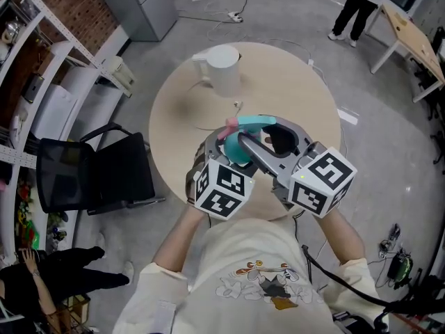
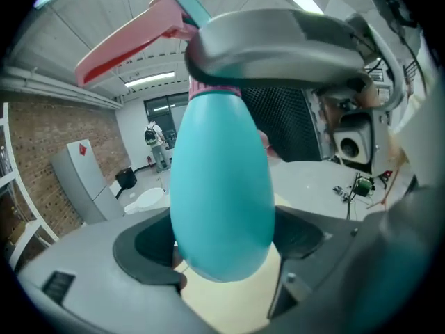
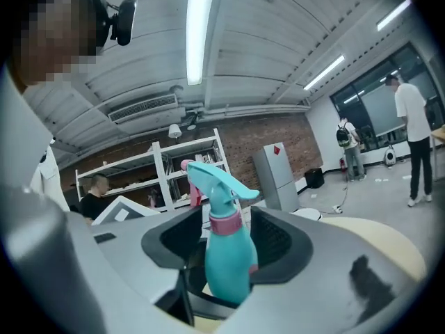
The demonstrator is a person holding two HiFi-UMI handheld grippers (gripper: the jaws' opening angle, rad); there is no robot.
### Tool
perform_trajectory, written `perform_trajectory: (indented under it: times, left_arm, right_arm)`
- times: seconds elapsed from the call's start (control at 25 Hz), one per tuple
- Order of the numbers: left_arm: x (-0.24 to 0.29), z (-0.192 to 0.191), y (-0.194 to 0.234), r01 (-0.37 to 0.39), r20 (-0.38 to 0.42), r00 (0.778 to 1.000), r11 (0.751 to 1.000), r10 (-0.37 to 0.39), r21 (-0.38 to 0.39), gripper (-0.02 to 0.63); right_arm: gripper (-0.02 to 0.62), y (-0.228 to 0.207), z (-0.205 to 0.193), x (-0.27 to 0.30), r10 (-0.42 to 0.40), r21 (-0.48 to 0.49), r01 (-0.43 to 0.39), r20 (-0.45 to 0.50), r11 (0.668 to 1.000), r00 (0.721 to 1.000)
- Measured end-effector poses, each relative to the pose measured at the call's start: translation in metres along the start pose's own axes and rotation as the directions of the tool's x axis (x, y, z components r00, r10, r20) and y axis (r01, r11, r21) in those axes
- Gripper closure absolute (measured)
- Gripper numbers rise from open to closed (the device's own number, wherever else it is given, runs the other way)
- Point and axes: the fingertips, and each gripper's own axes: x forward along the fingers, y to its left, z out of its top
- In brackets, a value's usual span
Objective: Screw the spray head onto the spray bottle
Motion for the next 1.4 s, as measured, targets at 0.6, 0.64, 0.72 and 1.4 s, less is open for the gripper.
perform_trajectory:
  times: [0.6,0.64,0.72,1.4]
  left_arm:
    - [-0.052,0.002,-0.072,0.595,-0.018,0.792,0.766,-0.61,0.245,0.19]
    - [-0.054,0.003,-0.074,0.604,-0.021,0.785,0.756,-0.62,0.253,0.19]
    - [-0.058,0.005,-0.078,0.621,-0.023,0.769,0.737,-0.639,0.267,0.19]
    - [-0.04,0.007,-0.06,0.448,-0.022,0.893,0.882,-0.45,0.147,0.19]
  right_arm:
    - [0.362,0.058,0.018,-0.047,0.628,-0.126,-0.635,-0.091,0.762,0.773]
    - [0.362,0.061,0.017,-0.05,0.65,-0.128,-0.657,-0.095,0.743,0.754]
    - [0.362,0.069,0.017,-0.054,0.693,-0.132,-0.701,-0.109,0.701,0.713]
    - [0.456,0.057,0.015,-0.035,0.525,-0.215,-0.541,-0.133,0.813,0.841]
